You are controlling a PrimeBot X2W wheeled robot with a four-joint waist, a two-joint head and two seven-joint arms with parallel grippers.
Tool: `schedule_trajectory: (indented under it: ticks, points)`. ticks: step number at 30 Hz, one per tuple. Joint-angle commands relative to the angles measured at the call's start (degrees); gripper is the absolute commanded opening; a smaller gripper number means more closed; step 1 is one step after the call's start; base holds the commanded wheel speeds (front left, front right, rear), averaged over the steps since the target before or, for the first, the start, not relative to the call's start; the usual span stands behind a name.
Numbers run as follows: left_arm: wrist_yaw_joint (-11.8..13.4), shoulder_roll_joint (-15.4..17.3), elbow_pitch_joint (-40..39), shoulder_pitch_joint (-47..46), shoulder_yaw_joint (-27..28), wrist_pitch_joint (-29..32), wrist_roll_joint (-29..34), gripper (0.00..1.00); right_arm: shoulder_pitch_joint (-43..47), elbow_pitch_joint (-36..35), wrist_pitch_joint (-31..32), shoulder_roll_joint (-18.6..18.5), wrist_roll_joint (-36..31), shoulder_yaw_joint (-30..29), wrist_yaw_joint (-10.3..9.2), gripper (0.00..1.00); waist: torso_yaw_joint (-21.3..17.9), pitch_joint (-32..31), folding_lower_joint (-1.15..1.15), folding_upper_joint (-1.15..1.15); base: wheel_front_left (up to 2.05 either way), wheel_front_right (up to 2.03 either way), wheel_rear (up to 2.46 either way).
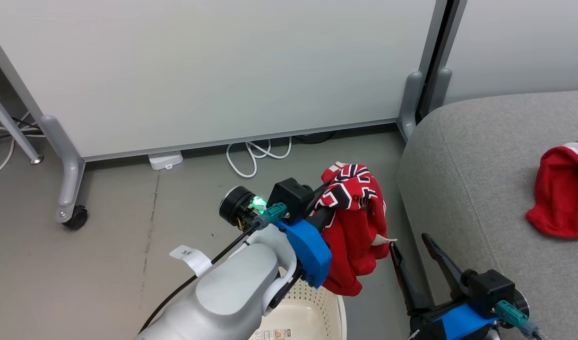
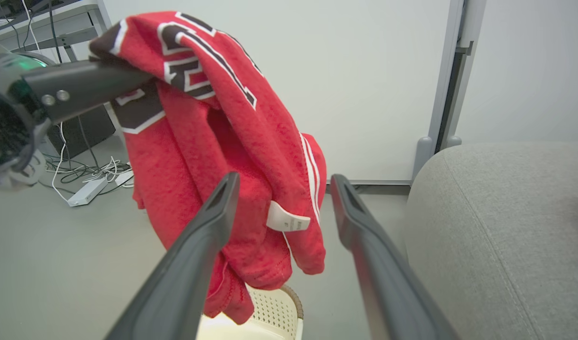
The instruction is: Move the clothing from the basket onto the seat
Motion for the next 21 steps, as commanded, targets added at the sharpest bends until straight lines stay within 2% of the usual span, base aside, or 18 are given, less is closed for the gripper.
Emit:
schedule_trajectory:
  ticks: [1, 9, 21]
  points:
    - [0.4, 0.0, 0.1, -1.2, -0.6, -0.4, -0.6, 0.00, 0.5, 0.1, 0.2, 0.0, -0.3, 0.1, 0.03, 1.00, -0.1, 0.0, 0.00, 0.00, 0.00, 0.00, 0.00]
    - [1.4, 0.0, 0.9, -2.4, -3.9, -1.2, -3.7, 0.00, 0.5, 0.2, 0.4, 0.0, -0.4, 0.2, 0.03, 1.00, -0.2, 0.1, 0.00, 0.00, 0.00, 0.00, 0.00]
    - [2.1, 0.0, 1.3, -3.8, -6.8, -1.9, -7.0, 0.00, -3.8, 3.3, 2.4, 0.0, -2.0, 5.2, 0.03, 1.00, -0.5, 0.8, 0.00, 0.00, 0.00, 0.00, 0.00]
